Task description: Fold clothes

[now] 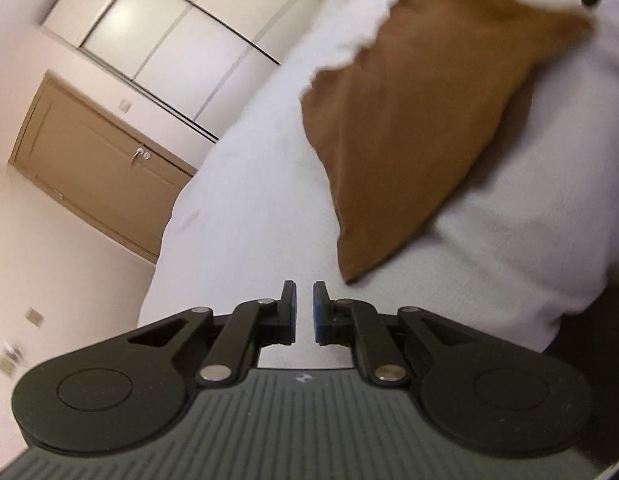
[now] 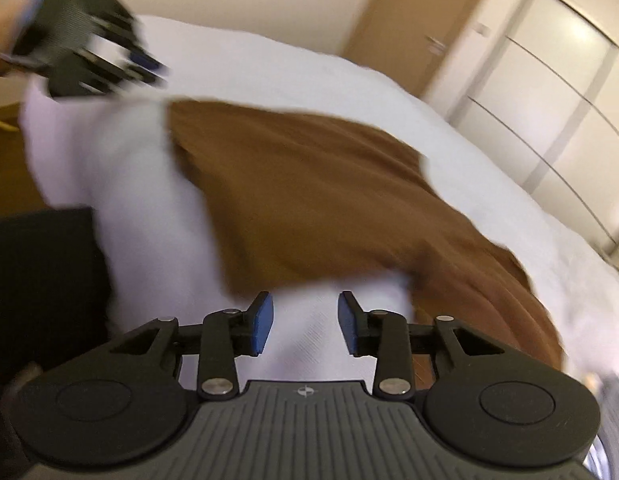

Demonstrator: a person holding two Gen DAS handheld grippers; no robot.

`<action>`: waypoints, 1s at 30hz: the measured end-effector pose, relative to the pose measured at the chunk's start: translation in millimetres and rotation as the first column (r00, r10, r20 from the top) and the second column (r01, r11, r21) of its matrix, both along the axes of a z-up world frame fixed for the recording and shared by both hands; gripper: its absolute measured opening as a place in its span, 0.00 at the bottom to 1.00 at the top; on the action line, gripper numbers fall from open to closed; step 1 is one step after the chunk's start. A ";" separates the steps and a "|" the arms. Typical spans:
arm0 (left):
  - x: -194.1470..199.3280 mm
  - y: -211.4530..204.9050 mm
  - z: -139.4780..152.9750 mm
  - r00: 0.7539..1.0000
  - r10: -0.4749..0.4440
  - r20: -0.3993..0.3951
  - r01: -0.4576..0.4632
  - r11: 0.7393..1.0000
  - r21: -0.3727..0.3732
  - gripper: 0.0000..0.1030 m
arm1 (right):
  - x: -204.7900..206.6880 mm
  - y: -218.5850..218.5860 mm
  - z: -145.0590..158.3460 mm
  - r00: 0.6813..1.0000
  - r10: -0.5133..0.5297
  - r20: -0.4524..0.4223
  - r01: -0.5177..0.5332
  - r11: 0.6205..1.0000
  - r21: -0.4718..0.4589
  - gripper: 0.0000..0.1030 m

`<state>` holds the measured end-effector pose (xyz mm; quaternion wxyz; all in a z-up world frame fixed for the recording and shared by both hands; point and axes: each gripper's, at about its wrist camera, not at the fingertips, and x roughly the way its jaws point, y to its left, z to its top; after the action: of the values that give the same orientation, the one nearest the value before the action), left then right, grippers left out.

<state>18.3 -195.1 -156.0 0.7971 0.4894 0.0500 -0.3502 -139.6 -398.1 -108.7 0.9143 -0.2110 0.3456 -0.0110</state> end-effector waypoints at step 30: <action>-135.0 -134.5 -34.8 0.870 -0.460 -0.179 0.465 0.885 -0.010 0.31 | -59.7 -67.5 -11.3 0.986 -0.123 -0.113 0.116 0.991 -0.062 0.03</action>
<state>-116.7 -329.7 -190.9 0.6744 0.4674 0.0074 -0.5715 -199.4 -465.6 -119.9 0.8842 -0.2152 0.4098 -0.0631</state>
